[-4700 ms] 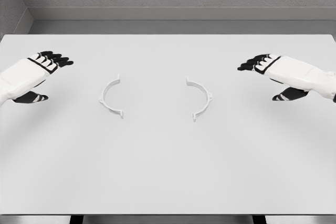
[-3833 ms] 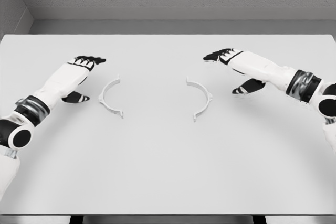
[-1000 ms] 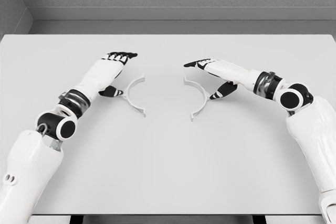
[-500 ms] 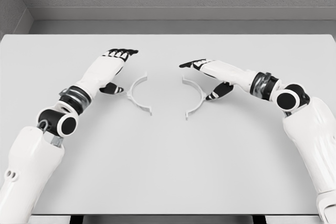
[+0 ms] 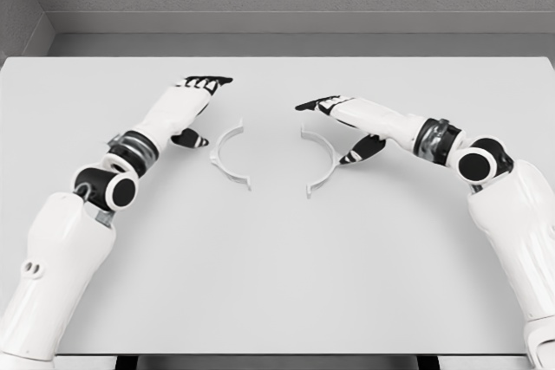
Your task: Assemble PVC drainage pipe clamps
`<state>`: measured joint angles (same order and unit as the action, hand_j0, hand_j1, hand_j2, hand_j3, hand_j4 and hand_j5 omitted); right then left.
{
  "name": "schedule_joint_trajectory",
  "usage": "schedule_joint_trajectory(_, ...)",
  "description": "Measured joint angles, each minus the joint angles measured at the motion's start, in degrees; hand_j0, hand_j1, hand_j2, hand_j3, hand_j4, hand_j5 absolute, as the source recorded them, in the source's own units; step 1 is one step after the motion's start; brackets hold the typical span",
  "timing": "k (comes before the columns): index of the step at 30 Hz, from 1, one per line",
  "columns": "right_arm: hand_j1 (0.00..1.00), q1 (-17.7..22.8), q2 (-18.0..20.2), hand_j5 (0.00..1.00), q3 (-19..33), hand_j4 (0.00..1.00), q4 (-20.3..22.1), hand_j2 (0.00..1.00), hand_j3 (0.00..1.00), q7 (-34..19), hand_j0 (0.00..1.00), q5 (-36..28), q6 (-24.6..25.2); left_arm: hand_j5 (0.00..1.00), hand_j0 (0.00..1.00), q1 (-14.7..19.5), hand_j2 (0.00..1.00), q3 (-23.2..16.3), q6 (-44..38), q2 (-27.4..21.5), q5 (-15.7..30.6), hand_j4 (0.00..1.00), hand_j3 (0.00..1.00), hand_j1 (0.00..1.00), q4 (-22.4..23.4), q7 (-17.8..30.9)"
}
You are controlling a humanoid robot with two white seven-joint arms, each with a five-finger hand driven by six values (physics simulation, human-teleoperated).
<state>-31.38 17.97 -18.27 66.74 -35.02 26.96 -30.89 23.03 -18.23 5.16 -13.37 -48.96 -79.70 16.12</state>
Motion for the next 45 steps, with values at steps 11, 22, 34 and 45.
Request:
schedule_joint_trajectory(11, 1.0, -1.1, -0.1, 1.0, 0.1, 1.0, -3.0, 1.0, 1.0, 0.0, 1.0, 0.7, 0.1, 1.0, 1.0, 0.2, 1.0, -0.6, -0.1, 2.0, -1.8, 1.0, 1.0, 1.0, 0.3, 0.0)
schedule_joint_trajectory(22, 1.0, -1.2, -0.5, 1.0, 0.1, 1.0, -4.5, 1.0, 1.0, 0.0, 1.0, 0.8, 0.1, 1.0, 1.0, -0.1, 1.0, -1.0, -0.1, 3.4, -2.4, 1.0, 1.0, 1.0, -0.3, 0.0)
schedule_joint_trajectory(34, 1.0, -1.1, -0.6, 1.0, -0.2, 1.0, -3.9, 1.0, 1.0, 0.0, 1.0, 0.7, -0.1, 1.0, 1.0, -0.7, 1.0, -1.5, -0.2, 5.3, -3.3, 1.0, 1.0, 1.0, -2.2, 0.0)
schedule_joint_trajectory(45, 1.0, -1.1, -1.3, 1.0, -0.2, 1.0, -3.8, 1.0, 1.0, 0.0, 1.0, 0.7, -0.1, 1.0, 1.0, 0.1, 1.0, -0.9, -0.2, 6.2, -3.9, 1.0, 1.0, 1.0, -2.5, 0.0)
